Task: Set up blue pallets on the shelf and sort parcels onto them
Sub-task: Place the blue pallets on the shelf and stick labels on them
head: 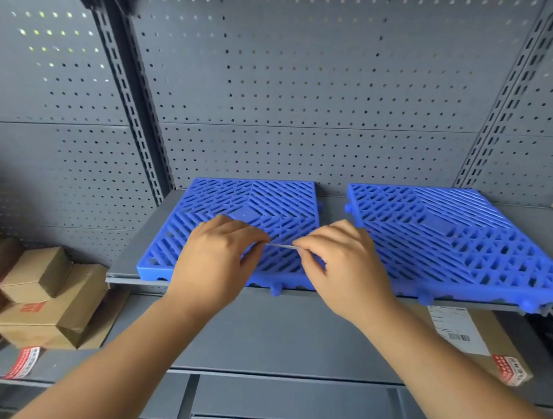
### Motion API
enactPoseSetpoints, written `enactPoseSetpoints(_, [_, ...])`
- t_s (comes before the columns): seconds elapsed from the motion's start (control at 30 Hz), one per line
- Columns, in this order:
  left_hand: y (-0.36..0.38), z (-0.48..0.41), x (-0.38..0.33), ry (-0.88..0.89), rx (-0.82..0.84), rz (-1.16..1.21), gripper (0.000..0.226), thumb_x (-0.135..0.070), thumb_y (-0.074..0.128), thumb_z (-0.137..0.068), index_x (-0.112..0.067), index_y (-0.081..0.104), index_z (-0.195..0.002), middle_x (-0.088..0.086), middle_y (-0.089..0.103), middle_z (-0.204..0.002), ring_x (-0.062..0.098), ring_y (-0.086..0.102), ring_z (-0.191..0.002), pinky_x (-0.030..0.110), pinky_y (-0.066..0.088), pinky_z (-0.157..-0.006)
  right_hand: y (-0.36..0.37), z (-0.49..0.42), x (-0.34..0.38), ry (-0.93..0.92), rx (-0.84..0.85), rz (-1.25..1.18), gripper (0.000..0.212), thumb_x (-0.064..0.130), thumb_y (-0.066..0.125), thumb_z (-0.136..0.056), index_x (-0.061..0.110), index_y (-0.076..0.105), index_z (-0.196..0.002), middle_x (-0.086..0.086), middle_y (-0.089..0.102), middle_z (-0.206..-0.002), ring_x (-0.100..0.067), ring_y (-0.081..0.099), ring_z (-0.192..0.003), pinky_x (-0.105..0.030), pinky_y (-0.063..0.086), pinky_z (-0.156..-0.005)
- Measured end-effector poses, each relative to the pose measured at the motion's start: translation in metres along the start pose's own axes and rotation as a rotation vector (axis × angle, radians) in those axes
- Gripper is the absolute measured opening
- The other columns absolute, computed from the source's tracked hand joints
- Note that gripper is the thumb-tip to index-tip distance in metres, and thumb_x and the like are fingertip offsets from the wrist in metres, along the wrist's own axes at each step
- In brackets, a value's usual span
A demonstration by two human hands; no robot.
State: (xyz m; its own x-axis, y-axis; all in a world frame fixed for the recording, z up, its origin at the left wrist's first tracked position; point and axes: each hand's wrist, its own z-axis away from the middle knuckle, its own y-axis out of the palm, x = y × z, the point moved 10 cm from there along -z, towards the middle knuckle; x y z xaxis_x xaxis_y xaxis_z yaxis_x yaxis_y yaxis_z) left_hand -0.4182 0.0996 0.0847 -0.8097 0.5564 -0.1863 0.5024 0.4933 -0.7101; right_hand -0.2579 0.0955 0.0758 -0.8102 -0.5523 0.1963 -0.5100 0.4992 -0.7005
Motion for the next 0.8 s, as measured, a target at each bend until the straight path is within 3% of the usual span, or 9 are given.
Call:
enactPoseSetpoints(0.2, [-0.017,0.019,0.04,-0.007,-0.009,-0.016,0.015,-0.005,0.08,-0.086,-0.016,0.082,-0.095,-0.003,0.077,-0.087,0.028,0.067,-0.078,0.034,0.05,-0.074,0.028,-0.012,0.036,-0.031,0.011,0.018,0.012,0.008,0.074,-0.085,0.016,0.081,-0.091,0.005,0.074,-0.086,-0.032,0.062,-0.08,-0.044,0.05,-0.069])
enactPoseSetpoints(0.37, [-0.02,0.033,0.063,-0.021,0.016,-0.041,0.016,-0.013,0.068,-0.087,-0.019,0.082,-0.093,-0.007,0.078,-0.087,0.029,0.067,-0.079,0.04,0.053,-0.069,0.049,-0.011,0.056,-0.085,0.035,0.106,0.016,0.007,0.078,-0.079,0.018,0.081,-0.09,0.004,0.071,-0.086,-0.03,0.062,-0.081,-0.041,0.05,-0.072])
enactPoseSetpoints(0.57, [-0.013,0.049,0.077,-0.026,0.041,-0.028,0.017,-0.016,0.067,-0.088,-0.019,0.082,-0.092,-0.007,0.078,-0.086,0.028,0.067,-0.077,0.04,0.052,-0.066,0.07,-0.001,0.062,-0.096,0.076,0.119,0.016,0.012,0.068,-0.088,0.017,0.079,-0.097,0.006,0.073,-0.088,-0.029,0.062,-0.085,-0.043,0.051,-0.078])
enactPoseSetpoints(0.8, [-0.012,0.053,0.081,-0.034,0.041,0.019,0.011,-0.028,0.073,-0.088,-0.022,0.082,-0.089,-0.011,0.078,-0.092,0.023,0.068,-0.083,0.037,0.05,-0.072,0.068,0.004,0.058,-0.06,0.013,0.054,0.016,0.024,0.064,-0.091,0.017,0.076,-0.083,0.01,0.075,-0.092,-0.025,0.064,-0.09,-0.041,0.05,-0.082])
